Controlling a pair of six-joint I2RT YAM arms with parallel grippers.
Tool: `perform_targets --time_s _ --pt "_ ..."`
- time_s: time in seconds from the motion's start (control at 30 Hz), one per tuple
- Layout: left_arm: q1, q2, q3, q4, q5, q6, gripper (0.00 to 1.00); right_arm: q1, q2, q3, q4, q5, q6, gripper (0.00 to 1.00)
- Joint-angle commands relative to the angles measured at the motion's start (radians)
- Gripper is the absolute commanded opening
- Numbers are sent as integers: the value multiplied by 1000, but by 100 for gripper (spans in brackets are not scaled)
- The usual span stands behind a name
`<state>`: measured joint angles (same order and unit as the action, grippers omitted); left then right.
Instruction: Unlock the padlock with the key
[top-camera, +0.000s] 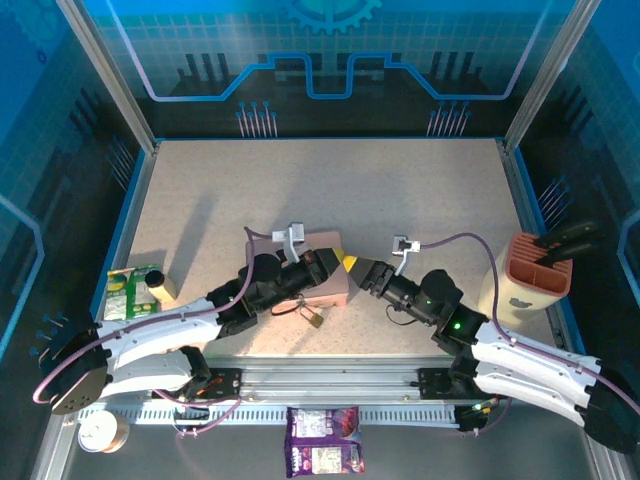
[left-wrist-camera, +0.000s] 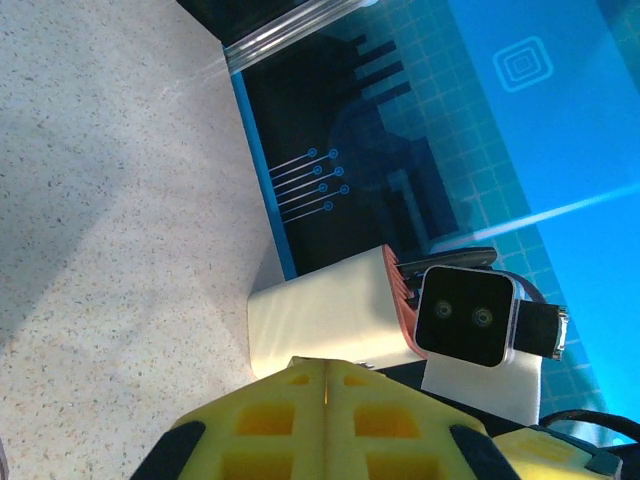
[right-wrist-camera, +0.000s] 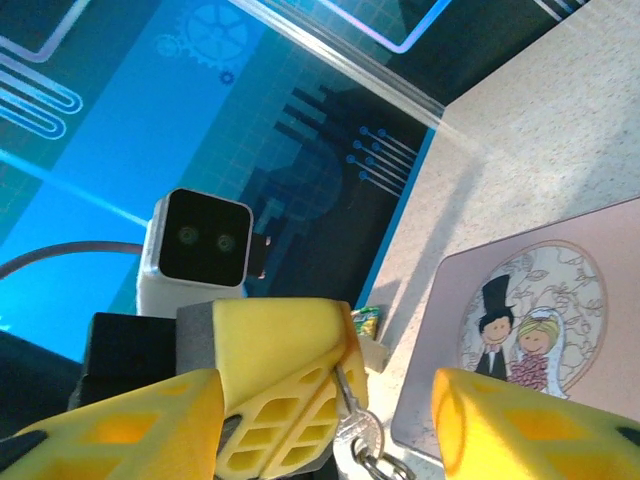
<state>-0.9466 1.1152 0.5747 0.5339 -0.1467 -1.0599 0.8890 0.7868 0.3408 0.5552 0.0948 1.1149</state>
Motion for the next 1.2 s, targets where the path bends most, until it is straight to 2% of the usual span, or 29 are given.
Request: perform_targets --time_s 0.0,0.2,0.37,0.93,1.17 --pt "-9 -24 -12 81 -19 16 0 -13 3 -9 94 -32 44 51" --pt "-9 -50 -36 98 -37 26 0 -14 23 5 128 -84 56 39" --pt "-9 -62 -29 102 -28 48 0 -14 19 -5 127 -86 60 37" --pt "-10 -69 -24 103 -19 52 0 -15 49 15 175 -126 74 19" --pt "-9 -72 -29 110 -28 58 0 -15 38 2 175 -111 81 18"
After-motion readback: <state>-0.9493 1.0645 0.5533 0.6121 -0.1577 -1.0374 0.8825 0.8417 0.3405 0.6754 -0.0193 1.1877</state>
